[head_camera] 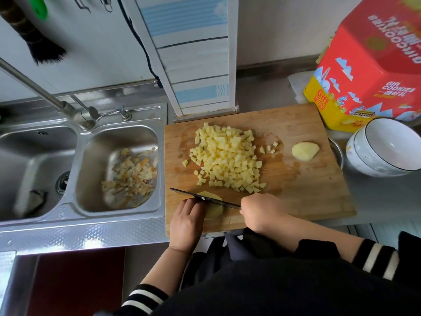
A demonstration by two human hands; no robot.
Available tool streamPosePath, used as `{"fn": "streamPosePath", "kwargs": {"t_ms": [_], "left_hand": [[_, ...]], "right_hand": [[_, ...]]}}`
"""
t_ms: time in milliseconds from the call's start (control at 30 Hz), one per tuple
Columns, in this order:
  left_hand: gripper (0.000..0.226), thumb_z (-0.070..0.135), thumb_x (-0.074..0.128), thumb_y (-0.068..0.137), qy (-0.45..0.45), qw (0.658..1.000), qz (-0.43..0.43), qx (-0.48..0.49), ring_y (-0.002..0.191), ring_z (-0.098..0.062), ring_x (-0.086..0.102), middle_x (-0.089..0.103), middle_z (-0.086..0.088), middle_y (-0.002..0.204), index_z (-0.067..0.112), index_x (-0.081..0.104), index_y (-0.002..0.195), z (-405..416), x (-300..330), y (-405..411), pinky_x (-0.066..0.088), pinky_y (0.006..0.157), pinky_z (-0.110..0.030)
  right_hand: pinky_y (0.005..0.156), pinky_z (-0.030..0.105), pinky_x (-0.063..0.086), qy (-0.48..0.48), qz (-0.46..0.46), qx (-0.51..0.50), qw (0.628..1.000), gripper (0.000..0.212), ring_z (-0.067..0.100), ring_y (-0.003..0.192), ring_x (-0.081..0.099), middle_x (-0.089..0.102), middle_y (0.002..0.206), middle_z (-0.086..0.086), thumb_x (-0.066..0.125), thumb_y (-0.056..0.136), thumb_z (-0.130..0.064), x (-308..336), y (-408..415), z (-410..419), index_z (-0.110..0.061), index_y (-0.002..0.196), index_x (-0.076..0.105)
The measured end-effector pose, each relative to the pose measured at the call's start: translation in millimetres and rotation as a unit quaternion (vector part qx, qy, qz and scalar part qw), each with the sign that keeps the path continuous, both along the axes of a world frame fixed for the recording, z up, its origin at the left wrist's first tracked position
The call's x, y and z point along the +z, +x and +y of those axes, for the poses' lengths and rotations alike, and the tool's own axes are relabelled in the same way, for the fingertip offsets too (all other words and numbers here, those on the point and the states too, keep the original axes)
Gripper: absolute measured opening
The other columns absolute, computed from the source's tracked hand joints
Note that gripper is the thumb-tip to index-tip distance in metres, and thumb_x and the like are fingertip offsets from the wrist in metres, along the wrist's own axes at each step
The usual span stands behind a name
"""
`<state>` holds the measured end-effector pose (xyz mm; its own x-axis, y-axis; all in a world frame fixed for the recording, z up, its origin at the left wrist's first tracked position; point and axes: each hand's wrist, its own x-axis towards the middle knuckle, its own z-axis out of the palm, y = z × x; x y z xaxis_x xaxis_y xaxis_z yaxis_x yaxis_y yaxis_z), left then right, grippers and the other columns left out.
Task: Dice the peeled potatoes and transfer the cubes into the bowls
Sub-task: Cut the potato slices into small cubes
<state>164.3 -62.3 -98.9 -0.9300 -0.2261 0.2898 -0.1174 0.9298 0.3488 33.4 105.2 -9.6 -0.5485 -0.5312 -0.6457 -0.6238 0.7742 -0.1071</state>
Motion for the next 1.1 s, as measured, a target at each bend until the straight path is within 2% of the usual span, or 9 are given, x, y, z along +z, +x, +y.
{"fn": "streamPosePath", "kwargs": {"t_ms": [200,300,433,533,667,833,900,1000,1100], "left_hand": [[0.029,0.032,0.039,0.102,0.019,0.992,0.12,-0.026,0.092,-0.025,0.051,0.06,-0.011,0.101,0.009,0.058,0.105,3,73,-25,0.039,0.079,-0.034],[0.079,0.062,0.004,0.097,0.018,0.984,-0.171,-0.05,0.09,-0.026,0.057,0.063,-0.003,0.095,0.014,0.067,0.093,-7,108,-73,0.045,0.079,-0.037],[0.098,0.07,-0.006,0.091,0.013,0.85,-0.523,-0.058,0.12,-0.029,0.054,0.063,-0.013,0.126,0.011,0.068,0.118,0,108,-114,0.037,0.106,-0.044],[0.091,0.067,-0.001,0.094,0.036,0.799,-0.598,-0.043,0.14,-0.032,0.036,0.041,-0.016,0.151,0.007,0.047,0.142,5,102,-122,0.024,0.116,-0.046],[0.087,0.068,0.004,0.095,0.097,0.786,-0.61,-0.027,0.145,-0.032,0.027,0.029,-0.015,0.157,0.008,0.037,0.148,-2,101,-125,0.02,0.119,-0.046],[0.088,0.068,0.004,0.094,0.114,0.762,-0.636,-0.036,0.138,-0.03,0.036,0.044,-0.013,0.148,0.008,0.053,0.136,-4,113,-129,0.024,0.116,-0.046],[0.077,0.063,0.011,0.098,0.131,0.826,-0.546,-0.049,0.127,-0.027,0.05,0.057,-0.01,0.135,0.01,0.06,0.128,-7,133,-131,0.033,0.111,-0.045],[0.037,0.043,0.043,0.101,0.135,0.978,-0.155,-0.045,0.092,-0.015,0.059,0.063,0.001,0.106,0.012,0.063,0.108,-15,166,-118,0.05,0.084,-0.032],[0.015,0.021,0.057,0.094,0.064,0.978,0.2,-0.017,0.08,-0.012,0.053,0.059,-0.002,0.09,0.007,0.059,0.096,-22,172,-71,0.042,0.069,-0.021]], "right_hand": [[0.063,0.03,0.039,-0.016,0.003,0.005,1.0,0.02,0.026,0.09,0.063,0.066,0.099,0.005,0.044,0.099,-0.01,2,4,2,-0.012,0.1,0.064],[0.065,0.031,0.04,-0.019,0.005,-0.007,1.0,0.023,0.026,0.094,0.063,0.066,0.103,0.005,0.042,0.099,-0.012,5,6,2,-0.014,0.103,0.065],[0.067,0.032,0.042,-0.025,0.014,-0.013,1.0,0.024,0.026,0.098,0.063,0.066,0.108,0.005,0.042,0.1,-0.013,8,11,4,-0.014,0.109,0.064],[0.064,0.031,0.042,-0.036,0.025,-0.016,0.999,0.023,0.024,0.095,0.064,0.066,0.105,0.003,0.044,0.099,-0.014,8,13,6,-0.016,0.107,0.065],[0.062,0.031,0.041,-0.062,0.025,-0.005,0.998,0.02,0.023,0.087,0.062,0.066,0.098,0.001,0.043,0.101,-0.02,12,12,10,-0.016,0.102,0.063],[0.062,0.033,0.037,-0.097,0.023,-0.001,0.995,0.027,0.024,0.082,0.056,0.057,0.087,0.0,0.038,0.104,-0.035,28,12,12,-0.016,0.106,0.057],[0.062,0.033,0.04,-0.102,0.028,-0.003,0.994,0.028,0.023,0.077,0.054,0.049,0.077,-0.003,0.038,0.103,-0.038,31,11,13,-0.017,0.105,0.057],[0.069,0.037,0.05,-0.094,0.023,-0.017,0.995,0.03,0.022,0.078,0.057,0.05,0.076,-0.004,0.039,0.101,-0.044,33,11,12,-0.021,0.101,0.058],[0.069,0.035,0.05,-0.089,0.011,-0.021,0.996,0.032,0.022,0.081,0.06,0.056,0.081,-0.003,0.04,0.101,-0.046,35,11,11,-0.02,0.099,0.058]]}}
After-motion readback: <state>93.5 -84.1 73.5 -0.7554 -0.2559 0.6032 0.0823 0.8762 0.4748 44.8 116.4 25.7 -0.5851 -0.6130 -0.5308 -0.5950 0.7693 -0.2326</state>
